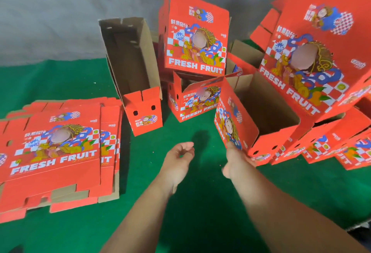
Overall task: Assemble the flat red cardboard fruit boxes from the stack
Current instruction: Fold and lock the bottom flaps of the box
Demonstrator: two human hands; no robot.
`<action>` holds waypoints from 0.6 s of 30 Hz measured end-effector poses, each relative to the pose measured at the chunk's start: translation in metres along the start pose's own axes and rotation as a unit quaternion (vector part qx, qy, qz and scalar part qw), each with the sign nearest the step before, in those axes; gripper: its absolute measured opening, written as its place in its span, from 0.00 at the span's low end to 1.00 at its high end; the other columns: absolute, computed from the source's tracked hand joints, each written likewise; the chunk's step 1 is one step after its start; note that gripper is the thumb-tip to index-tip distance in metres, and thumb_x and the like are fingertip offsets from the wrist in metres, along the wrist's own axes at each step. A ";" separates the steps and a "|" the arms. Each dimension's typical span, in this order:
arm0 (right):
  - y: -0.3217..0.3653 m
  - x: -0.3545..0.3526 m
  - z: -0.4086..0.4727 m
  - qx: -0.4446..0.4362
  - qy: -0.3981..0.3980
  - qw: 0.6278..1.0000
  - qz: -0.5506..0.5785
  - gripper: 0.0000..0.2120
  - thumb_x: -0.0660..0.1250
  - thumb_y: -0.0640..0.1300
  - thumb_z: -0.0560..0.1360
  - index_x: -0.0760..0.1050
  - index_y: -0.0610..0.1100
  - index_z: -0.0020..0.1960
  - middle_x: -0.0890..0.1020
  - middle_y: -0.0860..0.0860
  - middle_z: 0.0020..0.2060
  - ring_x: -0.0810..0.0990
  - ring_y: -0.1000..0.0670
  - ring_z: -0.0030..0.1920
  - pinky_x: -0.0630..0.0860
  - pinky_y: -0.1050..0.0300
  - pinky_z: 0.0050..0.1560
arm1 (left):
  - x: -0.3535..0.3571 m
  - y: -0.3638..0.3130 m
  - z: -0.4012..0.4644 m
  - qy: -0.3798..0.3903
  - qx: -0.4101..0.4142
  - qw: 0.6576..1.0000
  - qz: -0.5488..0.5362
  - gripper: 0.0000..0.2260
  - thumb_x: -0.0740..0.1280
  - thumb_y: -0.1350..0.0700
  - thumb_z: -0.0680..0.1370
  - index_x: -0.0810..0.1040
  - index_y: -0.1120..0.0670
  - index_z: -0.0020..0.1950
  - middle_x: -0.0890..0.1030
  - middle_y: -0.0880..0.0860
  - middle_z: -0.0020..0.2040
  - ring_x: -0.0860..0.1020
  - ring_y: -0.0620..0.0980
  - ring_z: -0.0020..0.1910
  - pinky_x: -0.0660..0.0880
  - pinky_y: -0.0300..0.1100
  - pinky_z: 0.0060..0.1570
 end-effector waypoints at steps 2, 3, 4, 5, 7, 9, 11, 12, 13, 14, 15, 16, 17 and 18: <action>-0.011 0.025 -0.027 0.071 0.068 0.995 0.005 0.32 0.74 0.57 0.76 0.68 0.47 0.74 0.72 0.47 0.74 0.76 0.40 0.68 0.73 0.38 0.70 | -0.003 0.002 0.001 -0.024 -0.013 0.999 -0.044 0.06 0.66 0.58 0.84 0.79 0.47 0.58 0.82 0.50 0.60 0.80 0.50 0.57 0.74 0.47 0.69; -0.014 0.040 -0.042 0.072 0.100 0.992 -0.012 0.30 0.73 0.56 0.77 0.69 0.46 0.74 0.73 0.46 0.72 0.77 0.39 0.66 0.75 0.38 0.68 | -0.007 0.001 0.001 -0.041 -0.014 0.997 -0.060 0.06 0.65 0.57 0.84 0.79 0.48 0.59 0.82 0.50 0.59 0.80 0.49 0.55 0.74 0.48 0.69; -0.019 0.057 -0.057 0.052 0.128 0.990 -0.042 0.29 0.72 0.55 0.77 0.68 0.46 0.73 0.74 0.45 0.69 0.79 0.39 0.61 0.78 0.40 0.65 | -0.013 0.001 0.001 -0.059 -0.015 0.995 -0.077 0.07 0.65 0.57 0.85 0.79 0.49 0.60 0.82 0.51 0.59 0.80 0.49 0.55 0.74 0.48 0.68; -0.025 0.072 -0.073 0.016 0.165 0.982 -0.087 0.28 0.71 0.52 0.78 0.66 0.46 0.74 0.76 0.44 0.66 0.80 0.40 0.58 0.80 0.41 0.63 | -0.020 0.001 0.001 -0.079 -0.016 0.992 -0.098 0.07 0.64 0.57 0.85 0.79 0.51 0.61 0.83 0.52 0.60 0.80 0.49 0.55 0.75 0.48 0.68; -0.044 0.099 -0.107 -0.078 0.258 0.942 -0.200 0.31 0.71 0.49 0.77 0.62 0.48 0.76 0.78 0.44 0.63 0.81 0.42 0.57 0.81 0.41 0.61 | -0.040 0.000 0.001 -0.119 -0.024 0.981 -0.149 0.08 0.63 0.57 0.84 0.80 0.53 0.60 0.86 0.55 0.57 0.83 0.51 0.54 0.79 0.48 0.61; -0.063 0.118 -0.135 -0.153 0.323 0.884 -0.301 0.32 0.71 0.50 0.76 0.62 0.50 0.76 0.75 0.49 0.63 0.77 0.46 0.58 0.76 0.51 0.51 | -0.063 0.001 -0.002 -0.159 -0.033 0.971 -0.177 0.07 0.64 0.54 0.82 0.81 0.53 0.56 0.88 0.52 0.51 0.84 0.48 0.49 0.79 0.44 0.49; -0.076 0.133 -0.152 -0.194 0.351 0.850 -0.342 0.27 0.69 0.53 0.78 0.66 0.52 0.75 0.74 0.50 0.62 0.74 0.48 0.58 0.69 0.56 0.46 | -0.087 0.006 -0.004 -0.189 -0.029 0.962 -0.196 0.06 0.66 0.52 0.80 0.81 0.51 0.53 0.88 0.49 0.48 0.84 0.45 0.47 0.77 0.42 0.45; -0.082 0.140 -0.158 -0.195 0.360 0.841 -0.354 0.25 0.68 0.54 0.79 0.67 0.52 0.74 0.74 0.50 0.63 0.75 0.48 0.59 0.71 0.55 0.50 | -0.099 0.009 -0.004 -0.198 -0.023 0.958 -0.206 0.06 0.66 0.52 0.80 0.81 0.50 0.53 0.88 0.48 0.47 0.84 0.44 0.46 0.77 0.41 0.43; -0.088 0.147 -0.163 -0.189 0.368 0.834 -0.365 0.24 0.67 0.55 0.80 0.68 0.51 0.73 0.75 0.50 0.63 0.76 0.48 0.60 0.74 0.52 0.56 | -0.111 0.014 -0.003 -0.208 -0.013 0.955 -0.212 0.05 0.66 0.54 0.81 0.81 0.50 0.54 0.87 0.48 0.46 0.84 0.44 0.45 0.77 0.39 0.42; -0.095 0.154 -0.166 -0.181 0.374 0.828 -0.377 0.22 0.67 0.55 0.80 0.69 0.51 0.72 0.77 0.49 0.64 0.78 0.47 0.61 0.77 0.48 0.61 | -0.124 0.018 -0.001 -0.221 0.001 0.950 -0.219 0.06 0.66 0.57 0.81 0.81 0.50 0.55 0.87 0.48 0.47 0.83 0.44 0.45 0.77 0.37 0.40; -0.101 0.160 -0.168 -0.172 0.380 0.822 -0.387 0.21 0.66 0.54 0.81 0.69 0.50 0.71 0.78 0.46 0.63 0.79 0.46 0.61 0.78 0.44 0.65 | -0.137 0.023 0.001 -0.235 0.011 0.947 -0.218 0.09 0.66 0.61 0.80 0.80 0.51 0.57 0.86 0.48 0.49 0.82 0.45 0.46 0.77 0.36 0.41; -0.107 0.165 -0.170 -0.164 0.387 0.817 -0.395 0.19 0.66 0.53 0.81 0.70 0.49 0.70 0.79 0.44 0.62 0.81 0.46 0.58 0.78 0.43 0.65 | -0.149 0.028 0.005 -0.251 0.018 0.944 -0.214 0.11 0.66 0.62 0.80 0.80 0.51 0.59 0.85 0.48 0.51 0.82 0.47 0.49 0.77 0.36 0.43; -0.112 0.169 -0.172 -0.157 0.395 0.811 -0.402 0.17 0.65 0.51 0.82 0.70 0.48 0.70 0.81 0.43 0.59 0.80 0.46 0.53 0.79 0.43 0.64 | -0.161 0.036 0.008 -0.278 0.018 0.943 -0.180 0.13 0.66 0.62 0.80 0.80 0.51 0.62 0.85 0.47 0.54 0.81 0.48 0.53 0.78 0.38 0.48; -0.116 0.172 -0.173 -0.150 0.400 0.805 -0.412 0.16 0.64 0.49 0.83 0.70 0.47 0.69 0.81 0.43 0.56 0.79 0.46 0.49 0.80 0.43 0.62 | -0.175 0.046 0.011 -0.310 0.009 0.945 -0.102 0.15 0.66 0.58 0.81 0.79 0.50 0.67 0.83 0.48 0.60 0.80 0.51 0.60 0.77 0.43 0.57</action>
Point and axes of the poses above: each hand's wrist, its own z-axis towards the middle knuckle, its own x-axis out of the palm, y = z × x, the point moved 2 cm from there along z, towards the middle knuckle
